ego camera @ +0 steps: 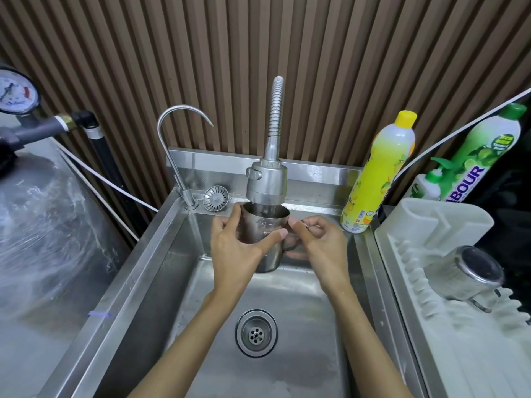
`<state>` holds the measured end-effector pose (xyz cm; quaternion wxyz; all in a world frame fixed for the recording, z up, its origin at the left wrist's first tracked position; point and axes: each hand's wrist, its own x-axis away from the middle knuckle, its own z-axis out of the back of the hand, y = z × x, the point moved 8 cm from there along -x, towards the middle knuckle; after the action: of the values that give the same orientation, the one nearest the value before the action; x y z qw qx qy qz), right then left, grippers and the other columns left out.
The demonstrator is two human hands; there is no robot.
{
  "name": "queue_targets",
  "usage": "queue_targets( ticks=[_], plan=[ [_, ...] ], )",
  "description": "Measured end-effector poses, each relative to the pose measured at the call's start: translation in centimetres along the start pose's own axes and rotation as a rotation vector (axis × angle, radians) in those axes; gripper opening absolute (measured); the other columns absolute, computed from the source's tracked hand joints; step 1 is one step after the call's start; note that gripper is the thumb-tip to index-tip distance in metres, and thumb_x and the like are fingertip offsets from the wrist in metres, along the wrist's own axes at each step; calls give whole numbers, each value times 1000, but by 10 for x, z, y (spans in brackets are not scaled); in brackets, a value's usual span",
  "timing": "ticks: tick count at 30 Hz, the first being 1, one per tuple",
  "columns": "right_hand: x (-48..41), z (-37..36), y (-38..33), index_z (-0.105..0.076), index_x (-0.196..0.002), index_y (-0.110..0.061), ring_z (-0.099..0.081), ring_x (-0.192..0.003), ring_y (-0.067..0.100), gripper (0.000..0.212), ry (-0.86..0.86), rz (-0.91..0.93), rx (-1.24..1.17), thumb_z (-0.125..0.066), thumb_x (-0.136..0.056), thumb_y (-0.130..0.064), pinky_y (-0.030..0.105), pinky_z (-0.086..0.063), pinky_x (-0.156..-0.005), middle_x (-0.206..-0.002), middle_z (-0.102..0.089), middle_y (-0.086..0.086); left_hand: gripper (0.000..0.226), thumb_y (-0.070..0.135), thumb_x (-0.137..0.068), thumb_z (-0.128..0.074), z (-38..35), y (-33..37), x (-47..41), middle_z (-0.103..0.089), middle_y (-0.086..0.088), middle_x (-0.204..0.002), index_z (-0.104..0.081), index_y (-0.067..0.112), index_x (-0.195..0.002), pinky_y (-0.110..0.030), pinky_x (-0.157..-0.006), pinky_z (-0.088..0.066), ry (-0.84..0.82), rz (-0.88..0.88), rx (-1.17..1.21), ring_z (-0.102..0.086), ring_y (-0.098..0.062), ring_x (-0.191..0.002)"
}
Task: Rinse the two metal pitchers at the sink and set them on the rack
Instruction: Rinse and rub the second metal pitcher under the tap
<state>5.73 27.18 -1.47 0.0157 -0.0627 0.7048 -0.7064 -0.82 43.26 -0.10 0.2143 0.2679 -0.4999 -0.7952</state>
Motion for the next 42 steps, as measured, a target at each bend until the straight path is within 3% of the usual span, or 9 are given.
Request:
queue_targets(
  ticks=[7, 10, 14, 18, 20, 28, 34, 38, 42],
  plan=[
    [9, 7, -50, -60, -82, -12, -66, -89, 27, 20, 123, 274, 619, -66, -83, -31, 42, -51, -82, -88, -72, 9, 44, 35, -61, -85, -22, -15, 3, -74, 11, -87, -69, 27, -101, -6, -76, -46, -220, 103, 180, -65, 9, -82],
    [7, 4, -44, -54, -78, -17, -67, -86, 23, 15, 57, 304, 504, -66, -84, -23, 38, -54, -80, -87, -71, 6, 55, 13, -63, -85, -28, -16, -3, -72, 6, -101, -63, 19, -113, -5, -76, -46, -225, 96, 322, -64, 11, -88],
    [1, -8, -22, -45, -77, -16, -63, -100, -2, 21, -146, 204, 104, -59, -89, -5, 7, -46, -82, -108, -66, -14, 87, -7, -61, -81, -23, -14, -10, -55, 0, -132, -44, 15, -137, -14, -97, -44, -100, 51, 456, -56, -4, -118],
    [-4, -24, 6, -45, -76, -14, -59, -116, 17, 20, -262, 74, -207, -57, -90, -4, 31, -44, -100, -118, -65, -3, 88, 2, -61, -84, 0, 9, -6, -42, 27, -119, -37, 41, -124, -5, -97, -34, 23, -178, 210, -43, 19, -112],
    [-2, -29, 15, -47, -78, -10, -62, -106, 29, 16, -263, -9, -326, -54, -91, -4, 36, -49, -97, -106, -66, 11, 88, 14, -58, -86, 6, 15, -3, -41, 19, -114, -37, 36, -127, -2, -94, -31, 48, -248, 107, -41, 16, -109],
    [6, -9, -1, -52, -73, -12, -70, -68, 22, 20, -118, 4, -1, -68, -84, -18, 36, -60, -61, -77, -72, 9, 99, 47, -49, -86, 7, -7, 10, -45, -1, -103, -49, 14, -135, -15, -88, -32, 23, 33, 22, -49, -12, -101],
    [2, 12, -39, -54, -66, -22, -67, -78, 25, 24, 67, 117, 621, -69, -78, -35, 41, -55, -76, -79, -70, 4, 39, 45, -61, -83, -24, -18, 12, -73, 8, -90, -69, 25, -91, -23, -85, -49, -281, 200, 121, -67, -3, -90],
    [6, 10, -50, -51, -71, -19, -64, -83, 20, 19, 74, 222, 582, -67, -82, -23, 33, -51, -77, -86, -68, 1, 45, 25, -64, -85, -34, -13, 2, -73, 4, -98, -64, 26, -104, -22, -89, -50, -278, 157, 247, -67, -6, -96],
    [-3, -4, -28, -44, -72, -14, -65, -100, 8, 25, -83, 166, 95, -61, -85, -2, 14, -49, -85, -105, -68, -9, 73, -5, -61, -82, -28, -6, -6, -62, -3, -121, -51, 19, -123, -12, -90, -47, -120, 69, 474, -61, -12, -110]
  ],
)
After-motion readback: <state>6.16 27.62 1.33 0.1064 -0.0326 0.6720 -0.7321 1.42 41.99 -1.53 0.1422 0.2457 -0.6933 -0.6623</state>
